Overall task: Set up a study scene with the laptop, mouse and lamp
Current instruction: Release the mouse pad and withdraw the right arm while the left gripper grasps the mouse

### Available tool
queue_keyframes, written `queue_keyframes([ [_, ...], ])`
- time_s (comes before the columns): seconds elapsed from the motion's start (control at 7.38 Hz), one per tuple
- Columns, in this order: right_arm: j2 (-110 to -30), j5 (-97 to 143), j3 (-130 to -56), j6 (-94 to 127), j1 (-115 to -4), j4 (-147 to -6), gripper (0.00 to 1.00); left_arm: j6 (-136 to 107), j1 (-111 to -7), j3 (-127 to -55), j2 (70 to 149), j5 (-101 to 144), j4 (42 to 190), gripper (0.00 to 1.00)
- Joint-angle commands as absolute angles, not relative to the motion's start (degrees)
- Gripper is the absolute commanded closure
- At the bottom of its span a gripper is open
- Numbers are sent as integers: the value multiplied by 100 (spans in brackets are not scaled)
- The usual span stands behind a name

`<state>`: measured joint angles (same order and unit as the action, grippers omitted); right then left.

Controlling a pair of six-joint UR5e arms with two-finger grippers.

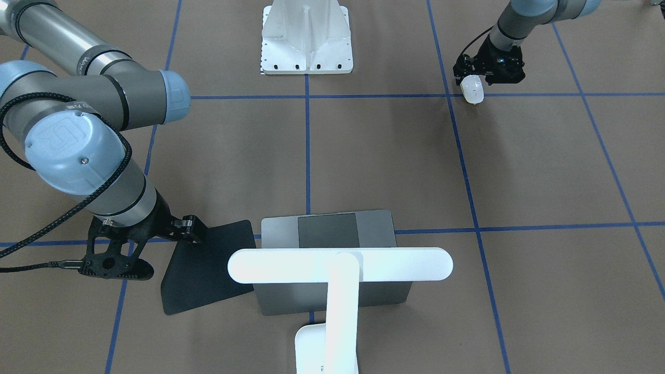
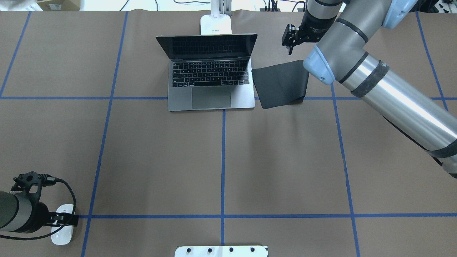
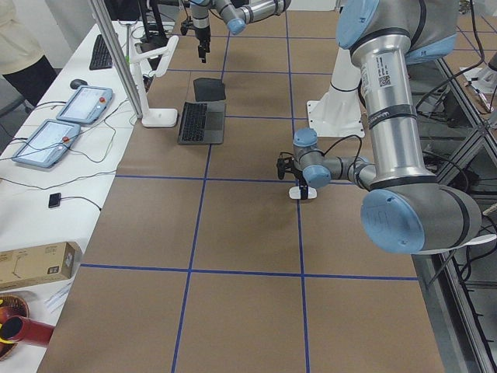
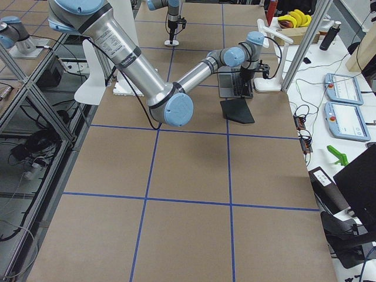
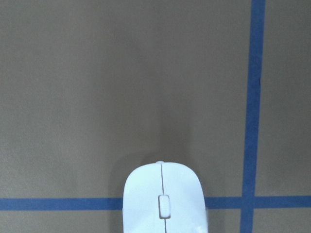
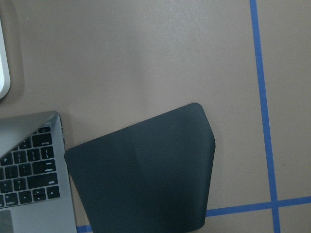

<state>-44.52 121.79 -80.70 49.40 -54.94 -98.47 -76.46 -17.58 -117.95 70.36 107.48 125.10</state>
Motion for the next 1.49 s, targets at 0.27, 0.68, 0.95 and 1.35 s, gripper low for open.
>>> queue_keyframes([
  [0.27,-4465,12199,-8086,4922,-5493,-9835,0,-7664,-1644,-11654,7058,10538,12524,20],
  [0.68,-4543,12357,-8095,4537,-5702,-9852,0,-7655,-1661,-11707,7058,10590,12542,60],
  [0.95,-5217,12822,-8427,3643,-6220,-9888,0,-7611,-1749,-11856,7093,10861,12542,66],
  [1.35,-6421,12841,-8858,2000,-6976,-9897,0,-7585,-1897,-11883,7425,10942,12516,67],
])
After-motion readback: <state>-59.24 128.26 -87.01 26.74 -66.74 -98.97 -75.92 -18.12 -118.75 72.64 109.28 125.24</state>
